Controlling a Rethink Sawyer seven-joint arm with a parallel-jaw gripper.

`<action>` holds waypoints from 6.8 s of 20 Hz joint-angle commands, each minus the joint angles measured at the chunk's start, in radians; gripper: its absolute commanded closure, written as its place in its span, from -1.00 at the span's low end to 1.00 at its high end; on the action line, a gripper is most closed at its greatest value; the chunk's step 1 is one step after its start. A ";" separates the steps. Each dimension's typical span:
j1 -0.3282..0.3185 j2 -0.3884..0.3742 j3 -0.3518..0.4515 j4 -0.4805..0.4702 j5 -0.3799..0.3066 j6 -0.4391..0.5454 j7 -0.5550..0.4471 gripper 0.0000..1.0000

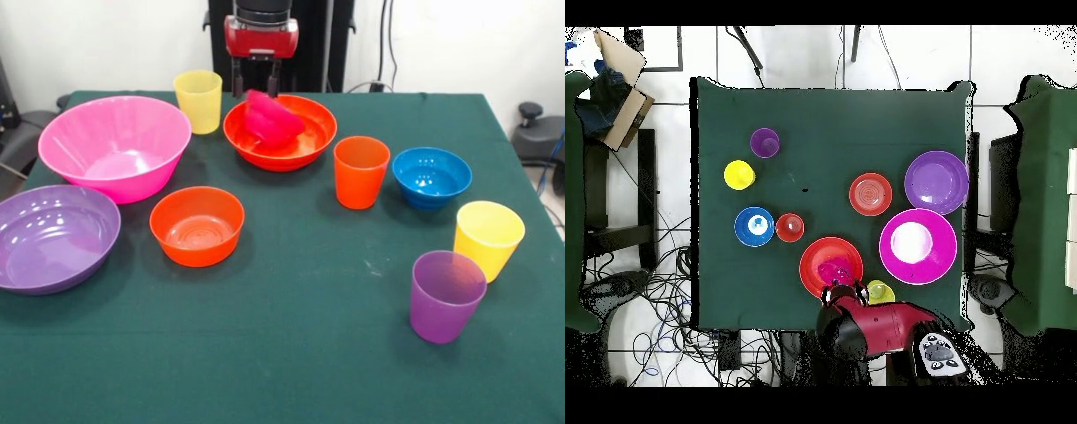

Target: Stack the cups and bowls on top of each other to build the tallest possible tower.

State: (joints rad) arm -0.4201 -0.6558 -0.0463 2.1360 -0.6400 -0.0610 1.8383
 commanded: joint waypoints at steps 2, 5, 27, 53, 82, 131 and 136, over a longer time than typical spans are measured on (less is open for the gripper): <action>0.015 0.014 0.053 0.013 -0.036 -0.006 0.083 -1.00; 0.013 0.009 0.053 0.019 -0.038 -0.006 0.081 -1.00; -0.056 -0.079 0.166 -0.004 -0.014 0.122 0.023 -1.00; 0.389 -0.146 0.105 -0.019 0.384 0.238 0.186 -1.00; 0.574 0.113 -0.006 -0.203 0.535 0.122 0.198 -1.00; 0.694 0.132 -0.040 -0.323 0.694 0.243 0.159 -1.00; 0.705 0.158 -0.046 -0.345 0.708 0.232 0.165 -1.00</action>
State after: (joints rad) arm 0.2723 -0.5056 -0.1345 1.8969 0.0186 0.0568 1.8655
